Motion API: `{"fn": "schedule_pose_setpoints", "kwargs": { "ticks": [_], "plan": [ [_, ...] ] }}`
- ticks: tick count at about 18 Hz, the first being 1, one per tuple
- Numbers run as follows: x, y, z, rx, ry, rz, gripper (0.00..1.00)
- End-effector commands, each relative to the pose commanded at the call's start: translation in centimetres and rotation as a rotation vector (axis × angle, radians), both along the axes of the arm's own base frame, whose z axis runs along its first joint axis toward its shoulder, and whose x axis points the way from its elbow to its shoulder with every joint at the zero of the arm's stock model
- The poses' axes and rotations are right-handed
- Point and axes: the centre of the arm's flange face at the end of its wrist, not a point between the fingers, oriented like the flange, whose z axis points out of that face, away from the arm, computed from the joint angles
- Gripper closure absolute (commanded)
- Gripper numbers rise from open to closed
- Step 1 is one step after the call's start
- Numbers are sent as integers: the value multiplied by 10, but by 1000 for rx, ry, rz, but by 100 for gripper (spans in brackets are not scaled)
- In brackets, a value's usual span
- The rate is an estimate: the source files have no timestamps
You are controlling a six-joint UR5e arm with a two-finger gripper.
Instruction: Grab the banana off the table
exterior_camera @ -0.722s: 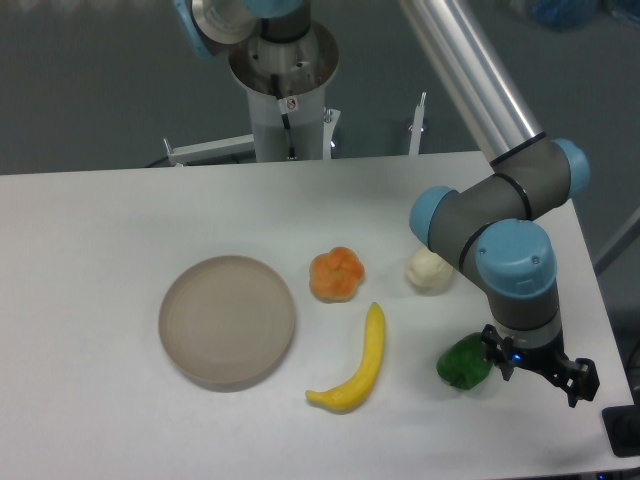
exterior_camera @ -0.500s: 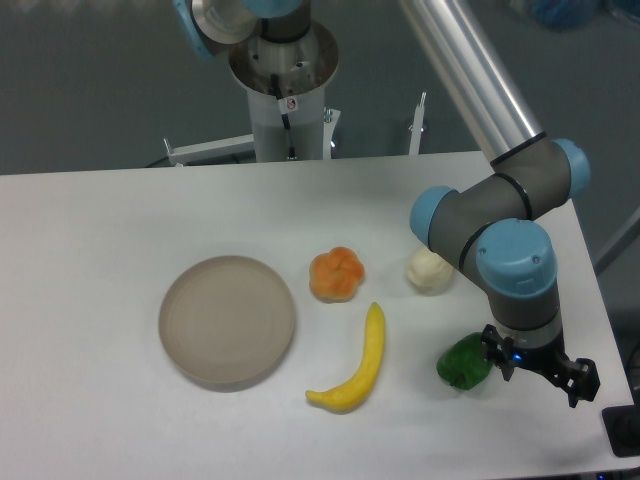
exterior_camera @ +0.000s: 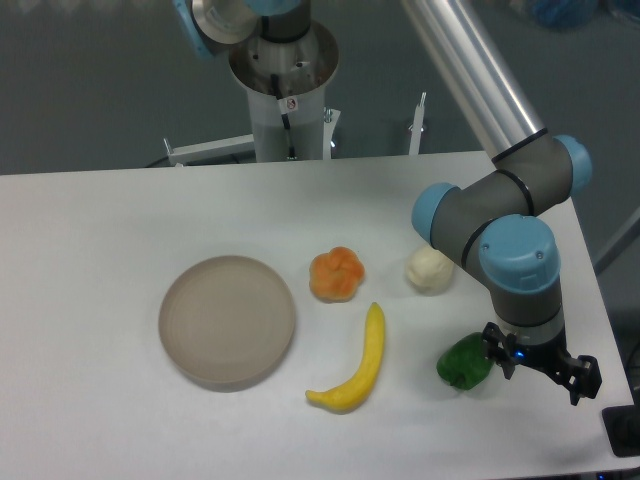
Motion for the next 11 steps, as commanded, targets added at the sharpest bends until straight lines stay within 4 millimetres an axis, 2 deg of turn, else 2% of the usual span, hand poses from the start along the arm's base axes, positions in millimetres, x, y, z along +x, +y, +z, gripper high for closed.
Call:
{"fn": "schedule_pose_setpoints", "kwargs": {
  "ticks": [5,7,9,11],
  "plan": [
    [0,1,9,12,7,-2,0],
    [2,0,19,22,11,10,0],
    [7,1,27,48,3,46,0],
    [24,0,31,53,-31,83,0]
  ]
}}
